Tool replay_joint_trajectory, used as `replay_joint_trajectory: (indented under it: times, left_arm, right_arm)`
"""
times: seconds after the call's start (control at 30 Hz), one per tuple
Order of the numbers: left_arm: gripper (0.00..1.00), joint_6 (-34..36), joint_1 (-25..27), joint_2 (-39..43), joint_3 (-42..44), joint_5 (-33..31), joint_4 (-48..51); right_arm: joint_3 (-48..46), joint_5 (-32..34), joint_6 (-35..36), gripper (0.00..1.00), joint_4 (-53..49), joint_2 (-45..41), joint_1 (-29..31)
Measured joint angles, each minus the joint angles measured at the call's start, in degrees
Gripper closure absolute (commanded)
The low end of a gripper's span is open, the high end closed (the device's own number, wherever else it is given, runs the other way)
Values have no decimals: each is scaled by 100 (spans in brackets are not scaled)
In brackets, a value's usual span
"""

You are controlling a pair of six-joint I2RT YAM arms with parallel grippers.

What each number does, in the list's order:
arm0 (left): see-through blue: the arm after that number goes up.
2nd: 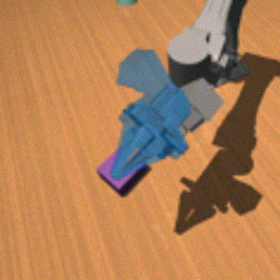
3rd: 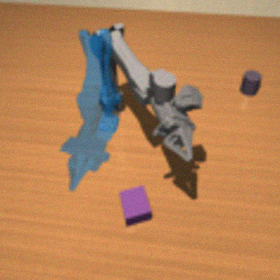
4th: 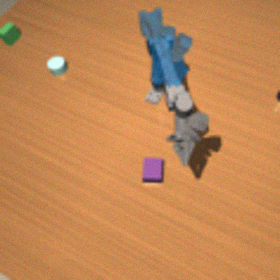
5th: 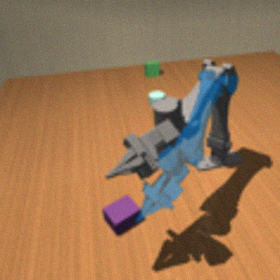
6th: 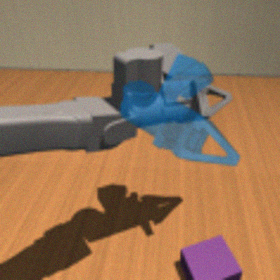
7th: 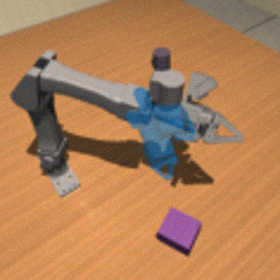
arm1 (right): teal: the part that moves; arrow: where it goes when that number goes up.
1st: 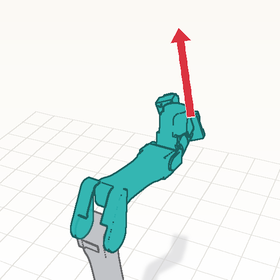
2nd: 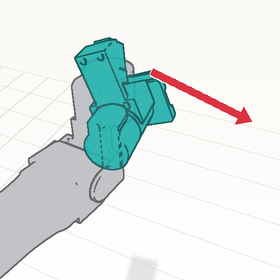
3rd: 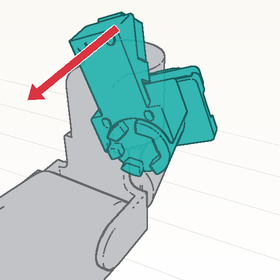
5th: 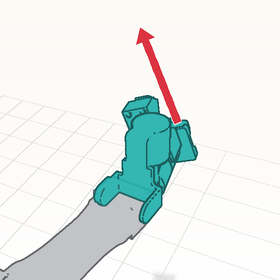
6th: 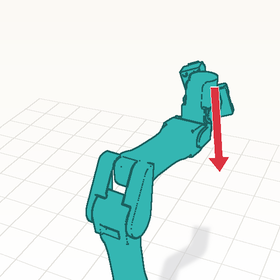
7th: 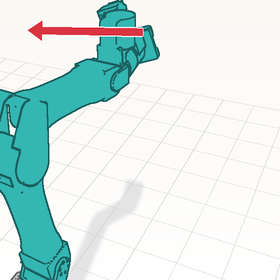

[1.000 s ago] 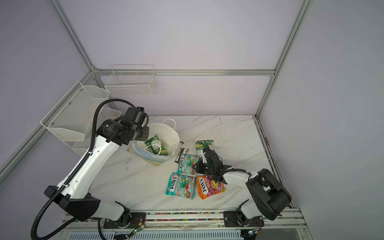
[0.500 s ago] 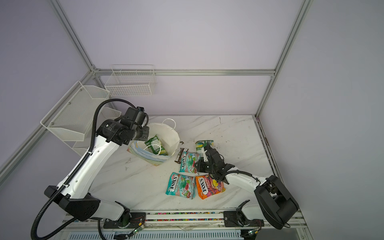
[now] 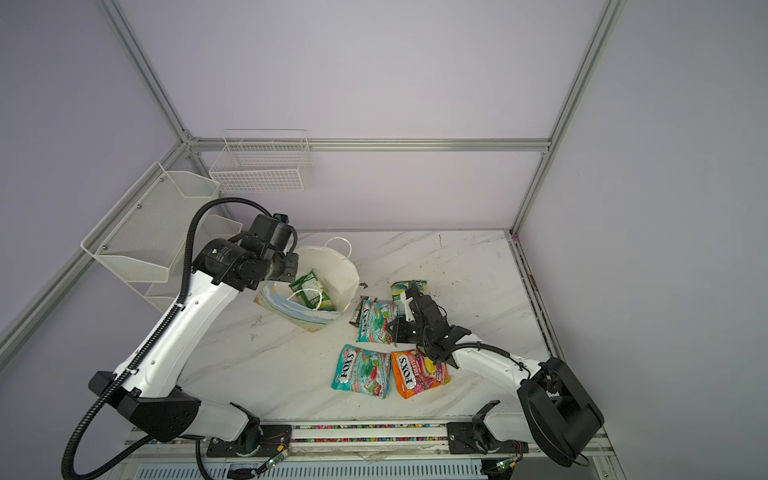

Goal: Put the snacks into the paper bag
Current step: 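Lift the teal packet with the right gripper off the table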

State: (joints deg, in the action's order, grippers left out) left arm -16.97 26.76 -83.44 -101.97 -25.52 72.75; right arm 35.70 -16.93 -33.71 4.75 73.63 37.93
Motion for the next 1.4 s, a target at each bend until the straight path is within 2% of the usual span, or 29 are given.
replay_joint_trajectory:
  times: [1.07, 1.4]
  left_arm:
    - [100, -22, 0, 0, 0, 37, 0]
    - [100, -31, 0, 0, 0, 46, 0]
  right_arm:
    - [160, 308, 258, 100, -662, -595, 164]
    - [358, 623, 382, 100, -960, -955, 197]
